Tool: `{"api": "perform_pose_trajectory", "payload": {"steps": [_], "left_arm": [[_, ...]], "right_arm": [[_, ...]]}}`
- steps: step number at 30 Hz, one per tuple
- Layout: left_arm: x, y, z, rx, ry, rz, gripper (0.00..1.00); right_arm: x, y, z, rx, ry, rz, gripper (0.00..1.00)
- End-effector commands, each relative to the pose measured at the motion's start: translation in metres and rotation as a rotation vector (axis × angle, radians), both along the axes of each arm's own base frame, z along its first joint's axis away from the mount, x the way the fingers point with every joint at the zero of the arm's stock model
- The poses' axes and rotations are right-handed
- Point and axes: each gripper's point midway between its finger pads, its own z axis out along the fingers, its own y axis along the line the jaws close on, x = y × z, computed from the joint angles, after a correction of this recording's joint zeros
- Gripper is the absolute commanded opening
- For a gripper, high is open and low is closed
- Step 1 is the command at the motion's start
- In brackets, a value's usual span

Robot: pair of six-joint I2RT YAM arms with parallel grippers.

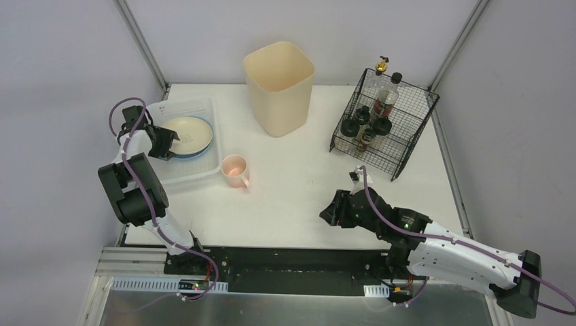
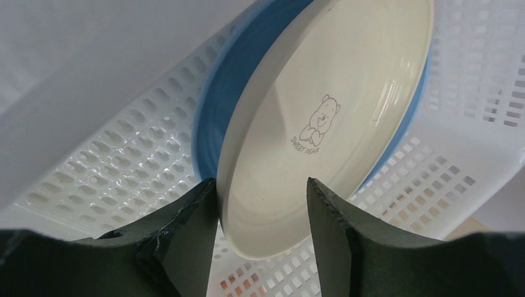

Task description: Clear the kitchen counter

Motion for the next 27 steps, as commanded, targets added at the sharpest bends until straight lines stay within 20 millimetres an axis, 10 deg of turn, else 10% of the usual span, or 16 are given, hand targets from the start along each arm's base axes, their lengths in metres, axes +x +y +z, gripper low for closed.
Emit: {"api": "perform_pose_trajectory", "payload": {"steps": [1,9,27], "left_arm": [[0.013,-0.004,0.032,0.018,-0.036,-0.068,0.54],[0.006,-0.002,0.058,0.038,0.088,-0.183,0.57],[-0.019,-0.026,0.05,-0.021,0.147,-0.311,0.59]], "right_arm": [[0.002,0.005,0.009,0.039,-0.004,-0.01,0.5],[0.003,0.006,0.005,0.009,0.012,-0.019,0.52],[-0.003,-0.005,0.013,0.027,0.016,-0.035,0.53]]}}
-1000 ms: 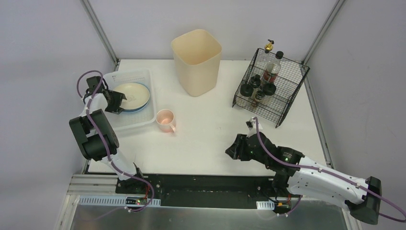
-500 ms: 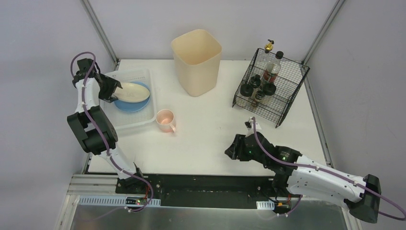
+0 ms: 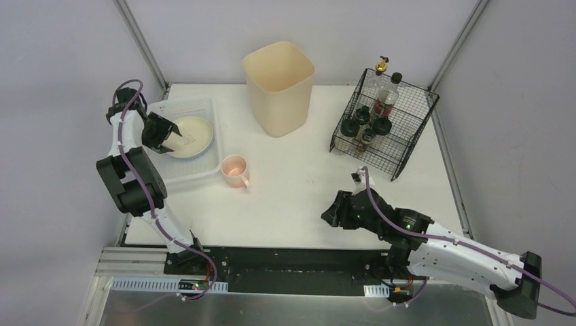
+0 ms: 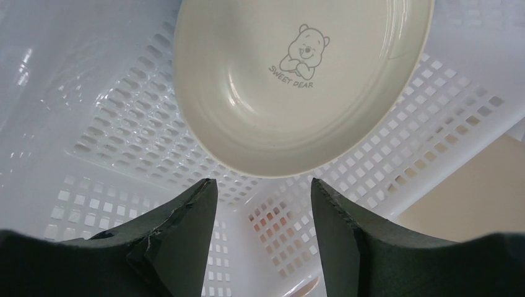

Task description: Clear the kitchen counter

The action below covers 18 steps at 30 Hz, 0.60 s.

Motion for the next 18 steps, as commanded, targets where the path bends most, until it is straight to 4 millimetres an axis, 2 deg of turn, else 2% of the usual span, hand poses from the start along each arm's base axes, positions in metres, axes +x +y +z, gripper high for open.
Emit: {"api": "perform_pose_trajectory", "payload": {"steps": [1,6,9,13,18], "left_arm": [[-0.016,-0.017,0.012,-0.018,-0.007,-0.068,0.58],[-0.018,-0.039,0.045,0.009,-0.086,-0.158,0.59],[-0.02,-0.068,0.063,0.004,-0.134,-0.245,0.6],[-0.027,-0.106,0.069,-0.023,-0.154,-0.351,0.6],[-0.045,-0.142,0.077,0.015,-0.176,-0.456,0.61]], "right_arm": [[0.001,0.0,0.017,0.041,-0.015,-0.017,0.53],[0.0,-0.003,0.015,0.033,-0.014,-0.019,0.53],[-0.001,-0.004,0.015,0.034,-0.012,-0.017,0.53],[-0.003,-0.005,0.014,0.036,-0.01,-0.016,0.53],[-0.004,-0.008,0.011,0.044,-0.006,-0.018,0.53]]}}
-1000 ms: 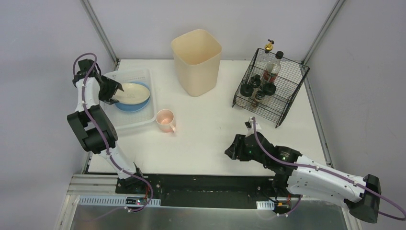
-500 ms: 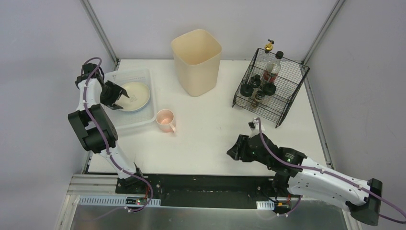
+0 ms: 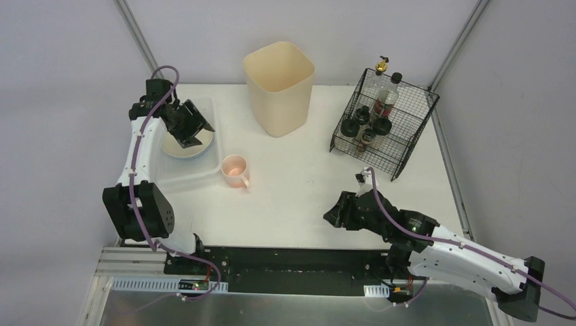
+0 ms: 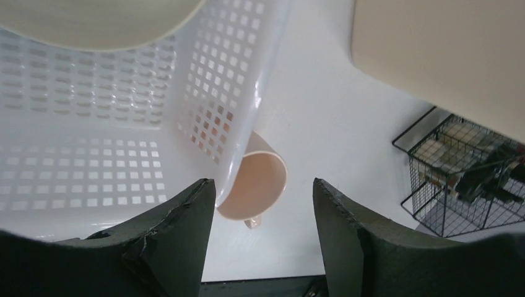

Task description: Clear the kitchen counter

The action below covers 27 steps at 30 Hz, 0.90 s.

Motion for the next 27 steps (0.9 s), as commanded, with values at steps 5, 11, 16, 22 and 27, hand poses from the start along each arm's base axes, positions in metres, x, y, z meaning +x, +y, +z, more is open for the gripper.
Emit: {"api": "perform_pose_trajectory", "payload": {"steps": [5,11,16,22,27], "left_arm": [[-0.05,-0.046,0.019,0.078,-0.056,-0.136,0.61],[-0.086,-0.069,0.015,0.107,-0.07,-0.164,0.61],[-0.112,-0.072,0.002,0.12,-0.065,-0.121,0.61],[-0.132,-0.07,-0.02,0.085,-0.021,-0.002,0.57],[-0.139,-0.073,-0.041,0.029,0.037,0.097,0.58]], "right_arm": [[-0.001,0.0,0.004,0.02,-0.001,-0.011,0.53],[0.0,0.005,0.002,0.021,0.007,-0.003,0.53],[0.001,0.007,0.002,0.025,0.006,0.0,0.53],[0.001,0.009,-0.001,0.026,0.009,0.001,0.53],[0.0,0.009,-0.005,0.026,0.016,0.001,0.53]]}}
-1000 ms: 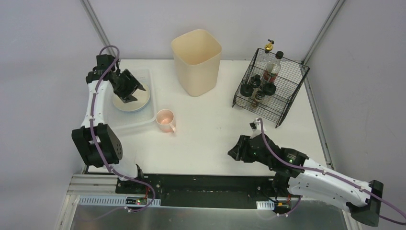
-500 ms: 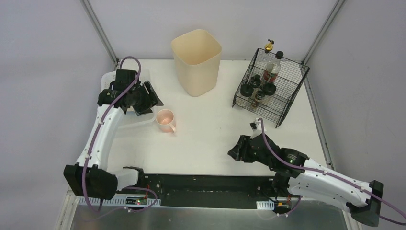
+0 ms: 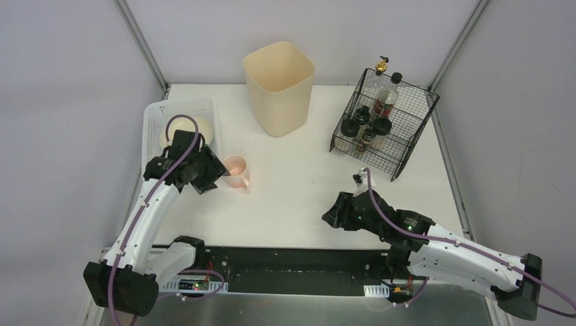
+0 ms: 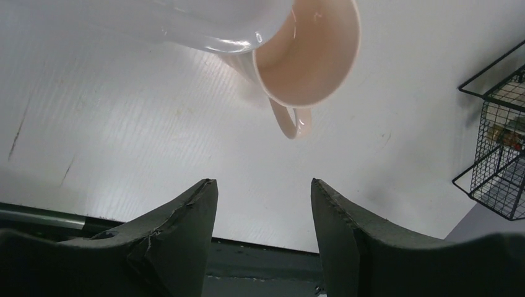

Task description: Clear the kitchen counter

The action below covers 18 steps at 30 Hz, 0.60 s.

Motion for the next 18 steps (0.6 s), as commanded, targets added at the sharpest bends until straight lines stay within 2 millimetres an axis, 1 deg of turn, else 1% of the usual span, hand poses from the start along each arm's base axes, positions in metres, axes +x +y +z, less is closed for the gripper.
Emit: {"api": "perform_pose_trajectory", "payload": {"steps": [1,4,6,11,12,18], "left_arm": [[-0.002,0.0,-0.014,-0.047,0.043,0.141,0.59],[-0.002,-0.002,-0.027,-0.062,0.093,0.187,0.59],[0.0,-0.003,-0.032,-0.06,0.108,0.201,0.59],[0.009,-0.003,-0.033,-0.06,0.108,0.243,0.6],[0.011,0.001,-0.034,-0.044,0.104,0.262,0.6],[0.021,0.003,-0.041,-0.008,0.133,0.296,0.6]], "right_arm": [[-0.001,0.005,0.0,0.026,0.009,0.001,0.53],[-0.001,0.004,0.001,0.029,0.007,0.0,0.53],[-0.001,0.004,0.0,0.027,0.007,-0.001,0.53],[-0.002,0.002,-0.001,0.021,0.007,0.0,0.53],[-0.002,0.002,-0.001,0.022,0.007,0.001,0.53],[0.0,0.002,-0.002,0.015,0.002,-0.005,0.53]]}}
